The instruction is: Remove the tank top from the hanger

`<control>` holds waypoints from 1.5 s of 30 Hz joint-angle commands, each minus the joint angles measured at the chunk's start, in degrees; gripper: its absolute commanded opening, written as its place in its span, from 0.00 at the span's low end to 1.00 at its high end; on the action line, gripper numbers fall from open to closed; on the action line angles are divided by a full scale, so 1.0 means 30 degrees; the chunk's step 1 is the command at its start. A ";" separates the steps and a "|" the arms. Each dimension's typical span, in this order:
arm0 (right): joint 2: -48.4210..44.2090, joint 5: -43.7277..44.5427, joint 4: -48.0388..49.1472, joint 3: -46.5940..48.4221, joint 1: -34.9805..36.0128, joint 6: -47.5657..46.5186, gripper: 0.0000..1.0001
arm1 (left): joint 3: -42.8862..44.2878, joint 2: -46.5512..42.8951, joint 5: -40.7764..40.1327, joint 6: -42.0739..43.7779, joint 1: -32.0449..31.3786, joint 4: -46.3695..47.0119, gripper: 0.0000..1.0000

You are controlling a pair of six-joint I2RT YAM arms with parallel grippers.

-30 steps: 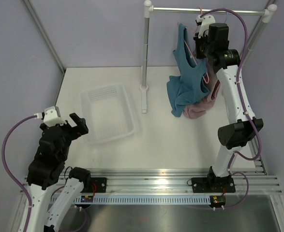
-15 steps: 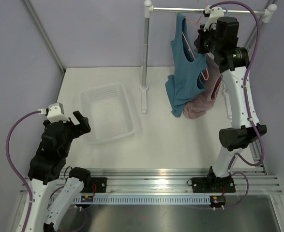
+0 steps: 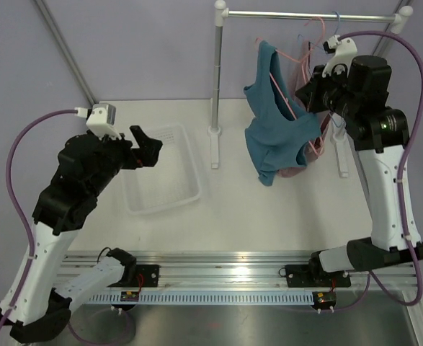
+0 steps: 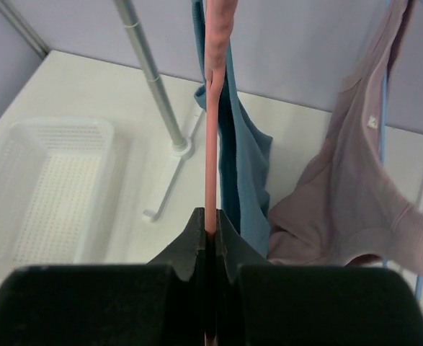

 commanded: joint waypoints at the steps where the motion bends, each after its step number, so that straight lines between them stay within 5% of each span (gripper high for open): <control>1: -0.3216 -0.2158 0.0042 -0.2507 -0.0065 0.1644 0.00 | 0.2921 0.2094 -0.1236 -0.0364 -0.2993 0.1480 0.99; 6: -0.8284 -0.4828 0.0686 -0.6904 -0.0036 0.3693 0.00 | 0.6649 0.5464 -0.5959 0.1388 -0.9664 0.0982 0.99; 16: -1.3532 -0.5619 -0.1479 -0.9405 -0.0007 0.4256 0.00 | 1.1516 1.1940 -0.8861 0.6928 -1.5714 0.3705 0.99; 19: -1.3974 -0.5998 -0.1802 -0.9552 -0.0065 0.4519 0.00 | 1.2074 1.3348 -0.9012 0.7898 -1.5892 0.4584 0.99; 27: -1.4795 -0.5882 -0.2770 -0.9230 -0.0036 0.4169 0.00 | 1.1811 1.4872 -1.0800 0.8513 -1.5892 0.6255 0.68; 32: -1.5147 -0.5941 -0.2887 -0.9346 -0.0036 0.4139 0.00 | 1.1753 1.5197 -1.1036 0.8310 -1.5629 0.6665 0.63; 35: -1.5206 -0.5765 -0.2887 -0.9581 -0.0036 0.4051 0.00 | 1.1752 1.5284 -1.0772 0.8105 -1.5366 0.6813 0.50; 38: -1.5264 -0.5649 -0.3004 -0.9786 -0.0036 0.3731 0.00 | 1.1869 1.5401 -1.1471 0.7725 -1.5073 0.6842 0.18; 41: -1.5411 -0.5443 -0.3326 -1.0195 -0.0036 0.3146 0.00 | 1.1899 1.5314 -1.3140 0.7052 -1.4664 0.6872 0.00; 45: -1.6024 -0.6057 -0.3648 -1.1189 -0.0007 0.2470 0.00 | 1.1899 1.5023 -1.5456 0.3980 -1.3610 0.6024 0.00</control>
